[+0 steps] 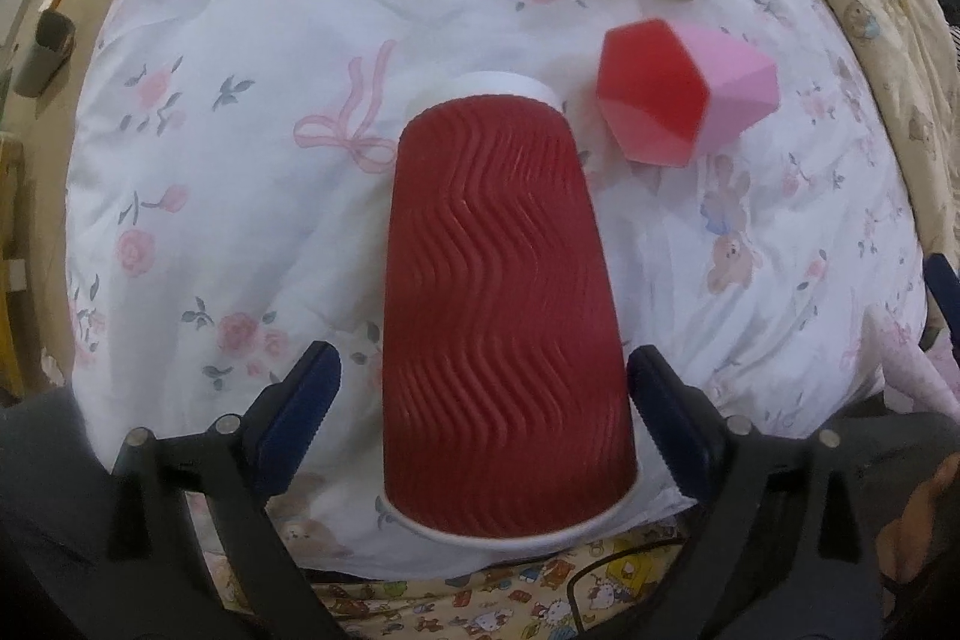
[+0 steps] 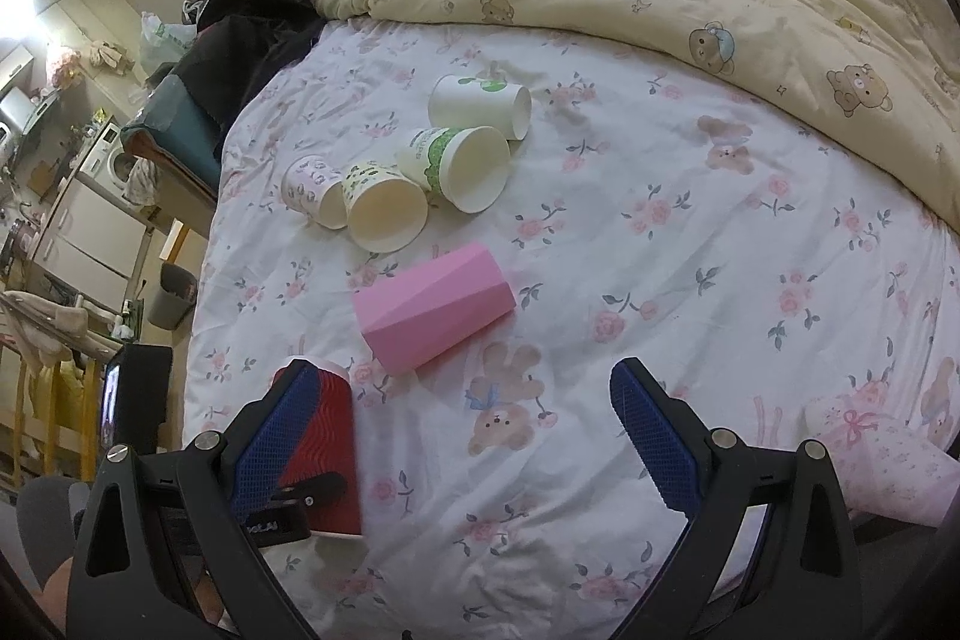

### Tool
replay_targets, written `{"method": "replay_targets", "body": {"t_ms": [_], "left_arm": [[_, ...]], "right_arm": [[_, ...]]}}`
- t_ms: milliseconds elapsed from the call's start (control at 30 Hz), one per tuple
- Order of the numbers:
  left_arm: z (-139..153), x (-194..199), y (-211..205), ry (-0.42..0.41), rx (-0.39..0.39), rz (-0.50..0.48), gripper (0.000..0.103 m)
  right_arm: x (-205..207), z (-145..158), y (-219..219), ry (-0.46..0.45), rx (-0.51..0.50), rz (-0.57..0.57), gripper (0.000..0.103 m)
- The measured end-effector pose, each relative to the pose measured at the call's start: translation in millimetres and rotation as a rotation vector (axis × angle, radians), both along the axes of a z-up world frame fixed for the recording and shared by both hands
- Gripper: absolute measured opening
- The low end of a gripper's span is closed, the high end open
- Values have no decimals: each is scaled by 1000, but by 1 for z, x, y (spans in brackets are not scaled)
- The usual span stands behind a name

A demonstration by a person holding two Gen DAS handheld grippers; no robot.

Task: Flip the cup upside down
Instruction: 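Lift the red cup with the left gripper and carry it toward the right gripper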

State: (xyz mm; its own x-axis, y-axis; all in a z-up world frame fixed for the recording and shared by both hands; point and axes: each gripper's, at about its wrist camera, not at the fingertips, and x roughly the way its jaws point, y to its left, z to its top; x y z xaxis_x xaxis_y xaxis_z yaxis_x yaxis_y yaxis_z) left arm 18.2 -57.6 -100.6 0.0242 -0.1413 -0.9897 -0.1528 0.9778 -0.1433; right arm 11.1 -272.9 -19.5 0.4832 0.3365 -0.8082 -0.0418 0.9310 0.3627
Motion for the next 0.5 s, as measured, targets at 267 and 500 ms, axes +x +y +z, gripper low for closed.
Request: {"method": "replay_targets", "body": {"t_ms": [267,500], "left_arm": [[41,-2,-6,-65,-61,-42,95],[87,-2,17,-161,-79,-23,95]], "right_arm": [[1,-1,0,3,2,-14,99],[2,-2,2,5,-8,-5,99]]}}
